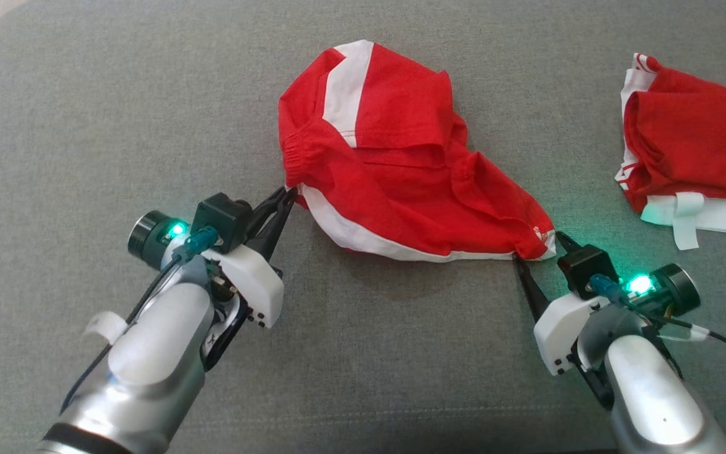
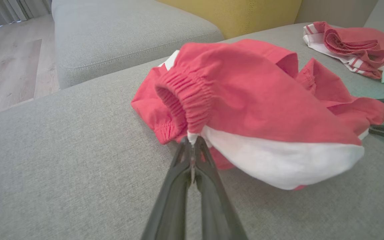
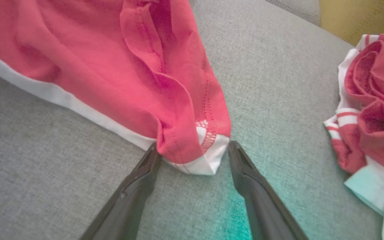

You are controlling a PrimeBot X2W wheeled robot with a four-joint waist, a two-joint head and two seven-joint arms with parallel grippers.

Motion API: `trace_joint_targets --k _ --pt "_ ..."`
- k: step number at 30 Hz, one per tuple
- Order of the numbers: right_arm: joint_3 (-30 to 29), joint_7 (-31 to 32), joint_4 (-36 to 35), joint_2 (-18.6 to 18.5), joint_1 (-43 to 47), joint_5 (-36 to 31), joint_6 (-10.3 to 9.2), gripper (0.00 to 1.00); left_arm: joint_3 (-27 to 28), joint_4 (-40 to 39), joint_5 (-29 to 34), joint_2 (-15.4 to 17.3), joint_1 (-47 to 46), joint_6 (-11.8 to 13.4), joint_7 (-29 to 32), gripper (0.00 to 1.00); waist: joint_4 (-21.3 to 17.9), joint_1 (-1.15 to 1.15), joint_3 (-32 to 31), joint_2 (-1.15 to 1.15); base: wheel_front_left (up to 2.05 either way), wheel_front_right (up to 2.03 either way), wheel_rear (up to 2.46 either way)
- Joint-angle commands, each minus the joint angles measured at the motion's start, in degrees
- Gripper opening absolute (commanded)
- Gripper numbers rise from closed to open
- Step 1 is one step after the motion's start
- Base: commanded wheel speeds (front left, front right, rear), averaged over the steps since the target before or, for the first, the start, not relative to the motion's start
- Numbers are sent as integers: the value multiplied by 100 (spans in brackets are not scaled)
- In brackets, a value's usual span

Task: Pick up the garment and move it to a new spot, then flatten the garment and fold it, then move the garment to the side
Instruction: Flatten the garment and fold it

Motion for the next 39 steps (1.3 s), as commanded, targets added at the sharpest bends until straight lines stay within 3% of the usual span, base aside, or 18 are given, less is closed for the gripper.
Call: trace_joint_targets --k 1,5,6,8,16,24,30,39 --pt "161 29 -14 -70 -90 -39 37 100 199 -157 -41 197 -202 46 -12 0 -8 0 -14 0 0 0 0" --pt "233 37 61 -86 -102 10 37 100 185 -159 -56 208 -182 58 -13 0 -24 0 -46 0 0 0 0" --pt "264 42 85 -97 -105 36 37 82 177 -160 -61 207 -177 60 -12 0 -27 0 -58 0 0 0 0" --pt "377 86 152 -133 -108 133 37 0 162 -166 -79 202 -176 68 -8 0 -37 0 -85 0 0 0 0" --pt "490 57 -53 -263 -146 602 37 0 138 -176 -120 245 -93 109 -28 0 -77 0 -237 0 0 0 0" --pt "491 246 -1037 -646 -450 1817 37 0 198 -409 -118 538 -36 200 -22 0 -47 0 -647 0 0 0 0" --pt "486 532 -1636 -911 -888 2552 37 0 270 -934 -112 869 -211 193 200 0 23 0 -1052 0 0 0 0" --pt "251 700 -1775 -828 -1451 3098 37 0 585 -2052 -365 1241 -555 245 778 0 223 0 -1506 0 0 0 0"
